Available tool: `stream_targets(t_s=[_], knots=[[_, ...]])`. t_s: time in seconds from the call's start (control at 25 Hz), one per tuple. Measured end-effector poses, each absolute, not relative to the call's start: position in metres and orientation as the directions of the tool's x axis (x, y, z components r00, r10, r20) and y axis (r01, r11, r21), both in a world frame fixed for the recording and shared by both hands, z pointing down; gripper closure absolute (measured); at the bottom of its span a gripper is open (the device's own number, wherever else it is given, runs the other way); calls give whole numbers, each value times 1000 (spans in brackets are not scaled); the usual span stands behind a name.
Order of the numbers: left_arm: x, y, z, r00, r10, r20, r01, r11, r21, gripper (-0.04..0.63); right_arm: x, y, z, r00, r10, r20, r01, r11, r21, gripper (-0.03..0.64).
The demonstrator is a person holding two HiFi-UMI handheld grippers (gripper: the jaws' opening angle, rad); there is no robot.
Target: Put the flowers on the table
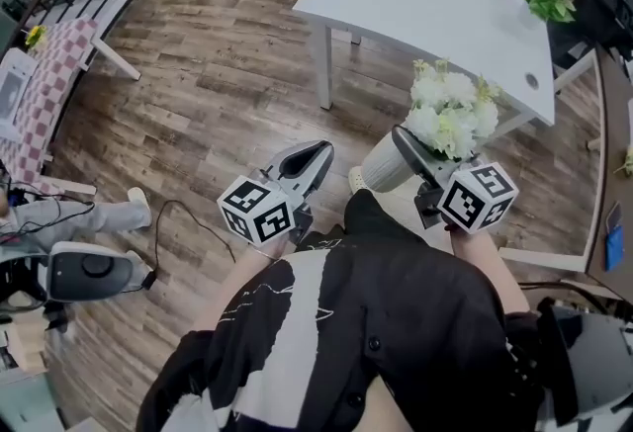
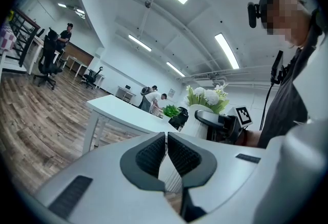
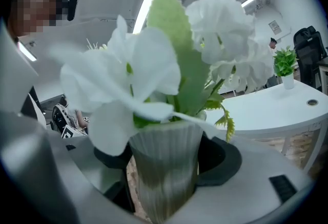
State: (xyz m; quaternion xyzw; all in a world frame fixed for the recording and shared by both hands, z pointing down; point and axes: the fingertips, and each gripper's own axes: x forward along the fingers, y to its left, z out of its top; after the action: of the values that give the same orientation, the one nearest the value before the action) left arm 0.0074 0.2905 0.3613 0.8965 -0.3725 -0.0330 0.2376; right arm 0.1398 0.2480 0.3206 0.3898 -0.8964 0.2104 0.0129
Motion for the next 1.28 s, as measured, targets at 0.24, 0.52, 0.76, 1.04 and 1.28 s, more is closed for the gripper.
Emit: stream_targets(t_s=[0.24,0.52,0.76,1.04,1.28], knots=[[8,265,361,704,-701,114,-667,-599,442,569,137,221,321,-726,-666,170,-673,638,-373,259],[7,228,357,680,-724,116,-688,-575,443,568,133,178,316,-755,-635,166,-645,670,-368,259],[2,200,362,663,-736,137,-703,-549,452,569,132,136,323,-757,-628,182,-643,665,-380,259],[-3,163,372,650,-744,153,-706,-517,484,569,122,92,333,-770,-605,205,-631,671,-390,259],[-6,122,366,641,-753,152,-712,-508,486,568,120,48,329,-772,-599,213,-629,673,-388,259]])
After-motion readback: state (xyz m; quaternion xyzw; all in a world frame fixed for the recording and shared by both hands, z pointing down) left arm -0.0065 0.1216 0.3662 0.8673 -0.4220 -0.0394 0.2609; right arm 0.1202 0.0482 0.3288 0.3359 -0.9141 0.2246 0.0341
